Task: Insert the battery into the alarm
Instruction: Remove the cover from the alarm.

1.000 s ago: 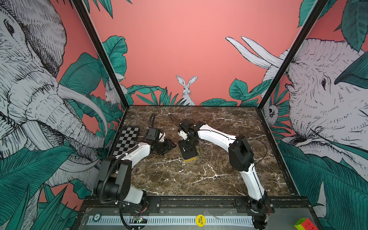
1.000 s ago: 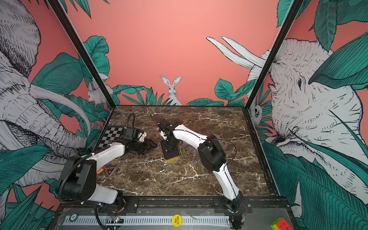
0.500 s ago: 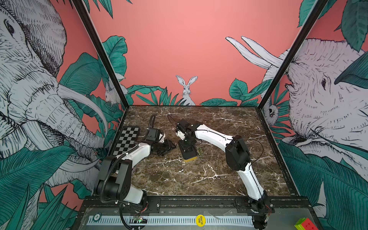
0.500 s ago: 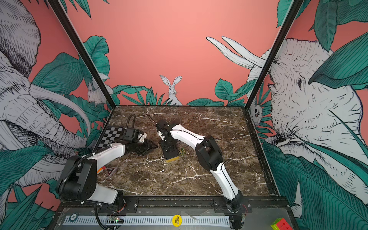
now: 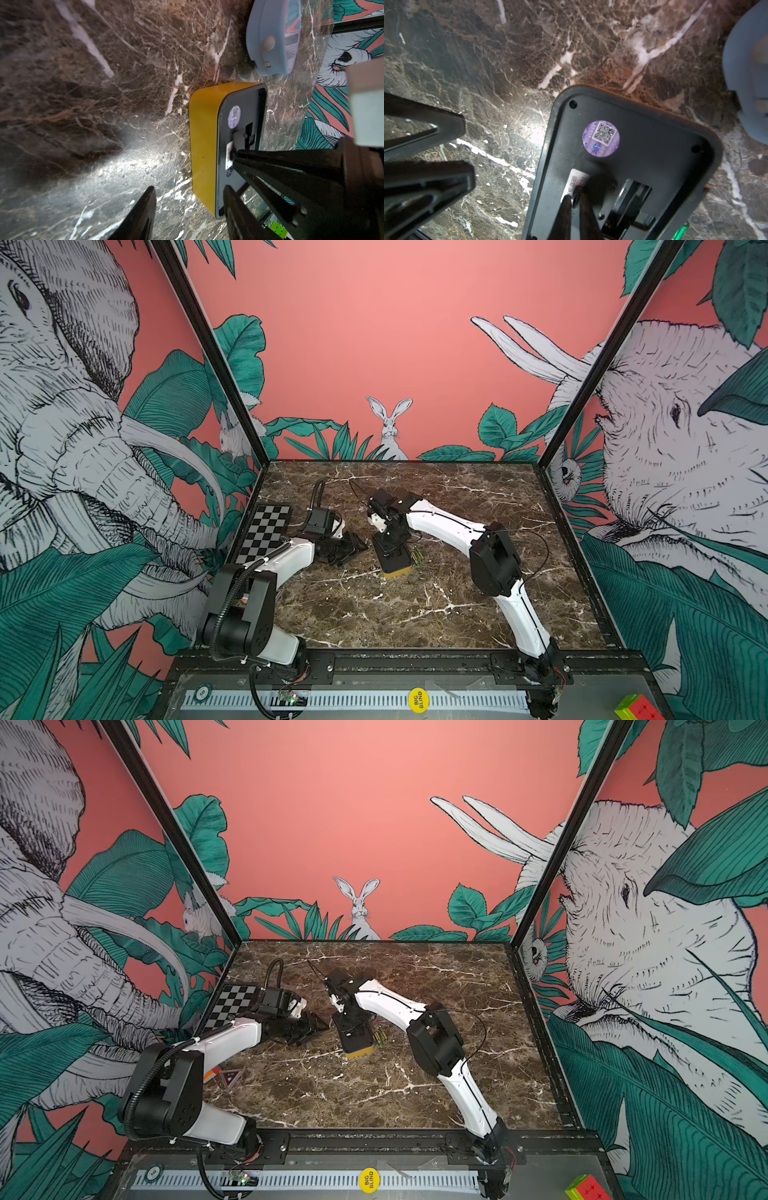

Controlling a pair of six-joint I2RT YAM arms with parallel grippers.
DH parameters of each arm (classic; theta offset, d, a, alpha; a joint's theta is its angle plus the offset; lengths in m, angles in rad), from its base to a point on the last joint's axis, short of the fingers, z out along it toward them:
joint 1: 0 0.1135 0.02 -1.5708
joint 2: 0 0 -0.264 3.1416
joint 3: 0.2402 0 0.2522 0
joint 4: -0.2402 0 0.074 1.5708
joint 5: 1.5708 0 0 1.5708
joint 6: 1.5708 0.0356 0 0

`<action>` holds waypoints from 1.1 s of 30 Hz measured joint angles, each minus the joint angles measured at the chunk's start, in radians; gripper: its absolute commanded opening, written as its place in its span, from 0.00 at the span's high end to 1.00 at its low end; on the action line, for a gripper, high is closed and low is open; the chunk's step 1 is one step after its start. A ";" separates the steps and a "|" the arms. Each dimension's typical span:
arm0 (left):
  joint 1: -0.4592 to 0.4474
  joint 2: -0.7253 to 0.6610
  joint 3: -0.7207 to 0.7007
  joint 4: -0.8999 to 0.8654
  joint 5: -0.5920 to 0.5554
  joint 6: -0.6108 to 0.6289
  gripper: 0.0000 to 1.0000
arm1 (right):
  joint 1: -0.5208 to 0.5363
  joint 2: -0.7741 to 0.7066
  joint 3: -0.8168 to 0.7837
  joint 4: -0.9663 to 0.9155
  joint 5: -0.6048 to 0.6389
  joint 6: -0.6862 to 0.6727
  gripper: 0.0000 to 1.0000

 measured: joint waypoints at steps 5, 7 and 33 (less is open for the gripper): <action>0.000 0.000 -0.008 0.006 0.000 -0.002 0.46 | 0.000 0.000 -0.002 0.001 -0.003 0.004 0.98; 0.000 0.000 -0.009 0.007 0.000 -0.002 0.46 | 0.000 -0.001 -0.003 0.002 -0.005 0.008 0.99; -0.049 0.018 0.072 -0.026 -0.001 0.029 0.44 | -0.103 -0.264 -0.212 0.123 -0.068 0.064 1.00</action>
